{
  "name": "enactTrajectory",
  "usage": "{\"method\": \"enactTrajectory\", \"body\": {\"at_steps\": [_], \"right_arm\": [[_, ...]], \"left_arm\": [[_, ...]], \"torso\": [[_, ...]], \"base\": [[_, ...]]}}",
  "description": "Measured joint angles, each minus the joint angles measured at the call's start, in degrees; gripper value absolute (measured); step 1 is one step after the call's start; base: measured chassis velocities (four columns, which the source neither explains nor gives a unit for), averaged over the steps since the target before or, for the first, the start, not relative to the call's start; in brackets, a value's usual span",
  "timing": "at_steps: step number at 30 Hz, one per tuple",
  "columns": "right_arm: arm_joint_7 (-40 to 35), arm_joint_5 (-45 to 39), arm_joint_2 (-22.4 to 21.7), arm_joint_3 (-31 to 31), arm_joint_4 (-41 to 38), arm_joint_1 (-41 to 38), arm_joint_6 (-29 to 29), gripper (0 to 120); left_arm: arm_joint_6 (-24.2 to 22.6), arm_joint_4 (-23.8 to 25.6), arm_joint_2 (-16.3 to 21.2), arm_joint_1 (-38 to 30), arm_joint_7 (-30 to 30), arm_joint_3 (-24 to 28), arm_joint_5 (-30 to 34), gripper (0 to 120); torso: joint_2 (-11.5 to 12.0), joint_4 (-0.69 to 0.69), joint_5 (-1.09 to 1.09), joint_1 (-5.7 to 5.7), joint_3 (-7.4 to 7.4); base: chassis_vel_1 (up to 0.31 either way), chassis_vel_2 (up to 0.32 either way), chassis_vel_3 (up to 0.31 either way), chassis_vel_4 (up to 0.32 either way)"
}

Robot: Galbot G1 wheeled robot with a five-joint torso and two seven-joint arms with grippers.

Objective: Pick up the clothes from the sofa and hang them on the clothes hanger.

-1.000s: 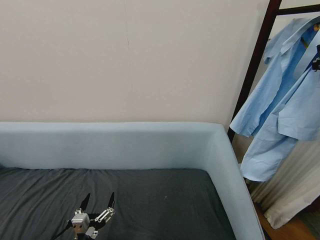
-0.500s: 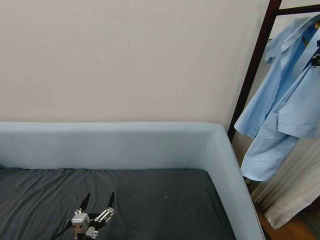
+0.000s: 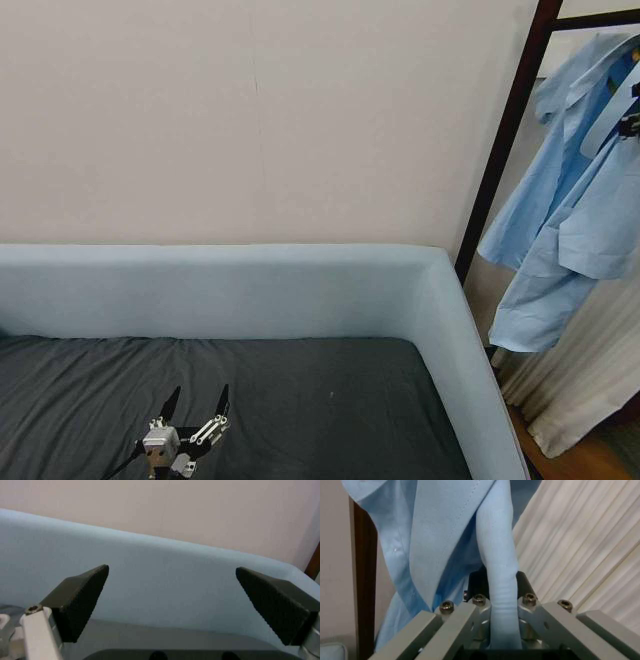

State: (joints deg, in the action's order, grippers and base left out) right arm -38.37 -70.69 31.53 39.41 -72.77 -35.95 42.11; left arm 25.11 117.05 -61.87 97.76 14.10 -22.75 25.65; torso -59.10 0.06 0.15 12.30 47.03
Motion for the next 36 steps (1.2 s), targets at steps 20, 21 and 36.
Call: {"method": "enactTrajectory", "body": {"at_steps": [20, 21, 36], "right_arm": [[-10.9, -20.4, 3.3, 15.8, 2.7, -13.7, 0.0, 1], [-11.6, -21.6, 3.3, 16.1, 2.7, -13.7, 0.0, 1], [-16.8, -33.0, 5.7, 18.0, 3.8, -16.1, 0.0, 1]], "left_arm": [[0.0, 0.0, 0.0, 0.0, 0.0, 0.0, 0.0, 100], [0.0, 0.0, 0.0, 0.0, 0.0, 0.0, 0.0, 100], [0.0, 0.0, 0.0, 0.0, 0.0, 0.0, 0.0, 100]], "torso": [[0.0, 0.03, -0.01, 0.00, 0.00], [0.0, 0.02, -0.01, 0.01, 0.00], [0.0, 0.04, 0.00, 0.01, -0.01]], "base": [[0.000, 0.000, 0.000, 0.000], [0.000, 0.000, 0.000, 0.000], [0.000, 0.000, 0.000, 0.000]]}}
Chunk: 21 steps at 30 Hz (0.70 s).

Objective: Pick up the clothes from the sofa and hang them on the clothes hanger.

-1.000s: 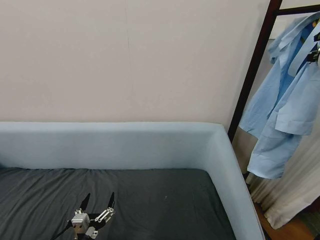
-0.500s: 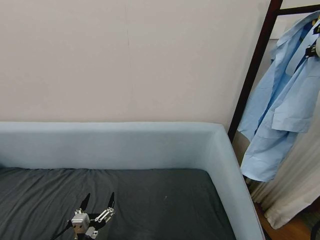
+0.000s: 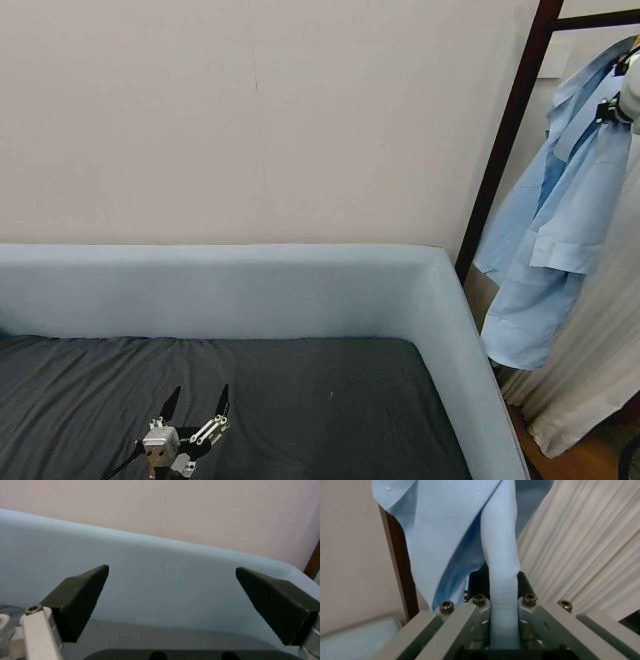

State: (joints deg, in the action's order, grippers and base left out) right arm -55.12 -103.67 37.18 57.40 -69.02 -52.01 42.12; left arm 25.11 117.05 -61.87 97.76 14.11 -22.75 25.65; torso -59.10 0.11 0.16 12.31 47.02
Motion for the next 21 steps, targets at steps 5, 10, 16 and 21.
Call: {"method": "enactTrajectory", "body": {"at_steps": [5, 10, 16, 21], "right_arm": [[-1.4, -3.4, 2.7, 1.8, 3.5, -1.8, 0.0, 1], [-2.3, -5.1, 5.0, 2.6, 5.9, -2.7, 0.0, 1], [-2.3, -5.6, 6.1, 3.4, 7.3, -3.0, 0.0, 1], [-2.3, -6.4, 8.0, 4.2, 10.1, -3.1, 0.0, 1]], "left_arm": [[0.0, 0.0, 0.0, 0.0, 0.0, 0.0, 0.0, 100], [0.0, 0.0, 0.0, 0.0, 0.0, 0.0, 0.0, 100], [0.0, 0.0, 0.0, 0.0, 0.0, 0.0, 0.0, 100], [0.0, 0.0, 0.0, 0.0, 0.0, 0.0, 0.0, 100]], "torso": [[0.0, -0.04, -0.01, 0.00, 0.00], [0.0, -0.02, -0.01, 0.00, 0.00], [0.0, -0.02, -0.01, 0.00, 0.00], [0.0, -0.02, -0.01, 0.00, 0.01]], "base": [[0.000, 0.000, 0.000, 0.000], [0.000, 0.000, 0.000, 0.000], [0.000, 0.000, 0.000, 0.000], [0.000, 0.000, 0.000, 0.000]]}}
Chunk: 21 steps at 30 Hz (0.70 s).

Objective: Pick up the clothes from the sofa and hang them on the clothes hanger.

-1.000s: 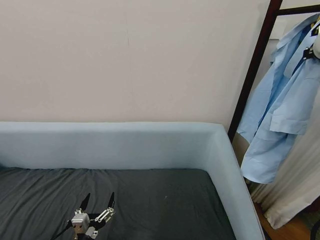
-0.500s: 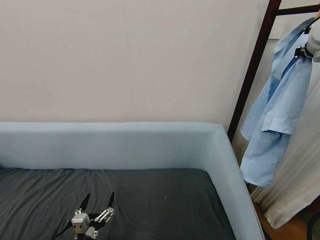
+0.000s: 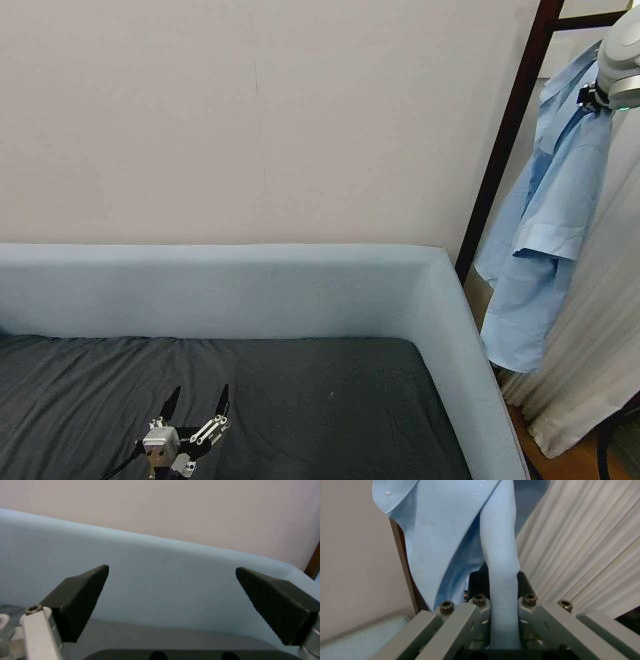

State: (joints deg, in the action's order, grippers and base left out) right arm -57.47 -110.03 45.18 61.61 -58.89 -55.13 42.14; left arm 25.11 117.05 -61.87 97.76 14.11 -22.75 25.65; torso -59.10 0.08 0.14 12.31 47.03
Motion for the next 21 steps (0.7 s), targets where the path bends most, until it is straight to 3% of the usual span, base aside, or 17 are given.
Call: {"method": "enactTrajectory", "body": {"at_steps": [10, 21], "right_arm": [[-1.2, -1.7, 0.9, 0.2, 0.7, 0.4, 0.0, 1], [-1.6, -0.6, 1.0, -1.8, -0.7, 0.8, 0.0, 39]], "left_arm": [[0.0, 0.0, 0.0, 0.0, 0.0, 0.0, 0.0, 100], [0.0, 0.0, 0.0, 0.0, 0.0, 0.0, 0.0, 100]], "torso": [[0.0, 0.01, 0.00, 0.00, 0.00], [0.0, 0.00, 0.00, 0.00, 0.00]], "base": [[0.000, 0.000, 0.000, 0.000], [0.000, 0.000, 0.000, 0.000]]}}
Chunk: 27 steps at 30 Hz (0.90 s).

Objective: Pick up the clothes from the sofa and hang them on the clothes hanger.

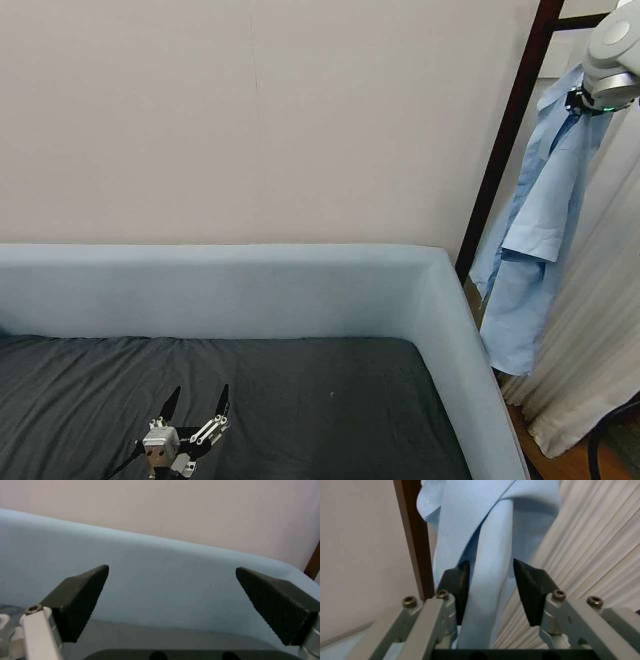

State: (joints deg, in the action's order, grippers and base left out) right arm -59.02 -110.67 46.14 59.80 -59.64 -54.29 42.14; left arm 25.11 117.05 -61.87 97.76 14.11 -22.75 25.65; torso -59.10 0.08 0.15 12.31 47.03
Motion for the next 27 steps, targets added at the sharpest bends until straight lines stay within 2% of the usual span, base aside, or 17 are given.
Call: {"method": "enactTrajectory", "body": {"at_steps": [3, 7, 8, 10, 13, 16, 19, 27], "right_arm": [[-0.5, 0.2, -0.2, -0.4, -0.9, 0.0, 0.0, 48], [-0.8, 1.4, -1.4, -1.6, -4.2, 0.1, 0.0, 65], [-0.8, 1.4, -1.4, -1.6, -4.2, 0.1, 0.0, 65], [-1.0, 2.6, -2.7, -3.0, -7.7, 0.1, 0.0, 76], [-1.7, 2.8, -3.2, -4.2, -9.5, 0.2, 0.0, 83], [-2.0, 3.5, -4.9, -6.1, -13.8, 0.2, 0.0, 97], [-1.9, 3.9, -6.1, -8.4, -17.2, 0.9, -0.1, 100], [2.7, 8.2, -10.4, -19.7, -35.6, 11.3, -2.1, 100]], "left_arm": [[0.0, 0.0, 0.0, 0.0, 0.0, 0.0, 0.0, 100], [0.0, 0.0, 0.0, 0.0, 0.0, 0.0, 0.0, 100], [0.0, 0.0, 0.0, 0.0, 0.0, 0.0, 0.0, 100], [0.0, 0.0, 0.0, 0.0, 0.0, 0.0, 0.0, 100], [0.0, 0.0, 0.0, 0.0, 0.0, 0.0, 0.0, 100], [0.0, 0.0, 0.0, 0.0, 0.0, 0.0, 0.0, 100], [0.0, 0.0, 0.0, 0.0, 0.0, 0.0, 0.0, 100], [0.0, 0.0, 0.0, 0.0, 0.0, 0.0, 0.0, 100]], "torso": [[0.0, 0.00, 0.00, 0.00, 0.00], [0.0, 0.00, 0.00, 0.00, 0.00], [0.0, 0.00, 0.00, 0.00, 0.00], [0.0, 0.01, 0.01, 0.00, 0.00], [0.0, 0.01, 0.00, 0.00, 0.00], [0.0, 0.00, 0.01, 0.00, 0.00], [0.0, 0.01, -0.01, 0.00, -0.01], [0.0, 0.01, 0.00, -0.01, 0.00]], "base": [[0.000, 0.000, 0.000, 0.000], [0.000, 0.000, 0.000, 0.000], [0.000, 0.000, 0.000, 0.000], [0.000, 0.000, 0.000, 0.000], [0.000, 0.000, 0.000, 0.000], [0.000, 0.000, 0.000, 0.000], [0.000, 0.000, 0.000, 0.000], [0.000, 0.000, 0.000, 0.000]]}}
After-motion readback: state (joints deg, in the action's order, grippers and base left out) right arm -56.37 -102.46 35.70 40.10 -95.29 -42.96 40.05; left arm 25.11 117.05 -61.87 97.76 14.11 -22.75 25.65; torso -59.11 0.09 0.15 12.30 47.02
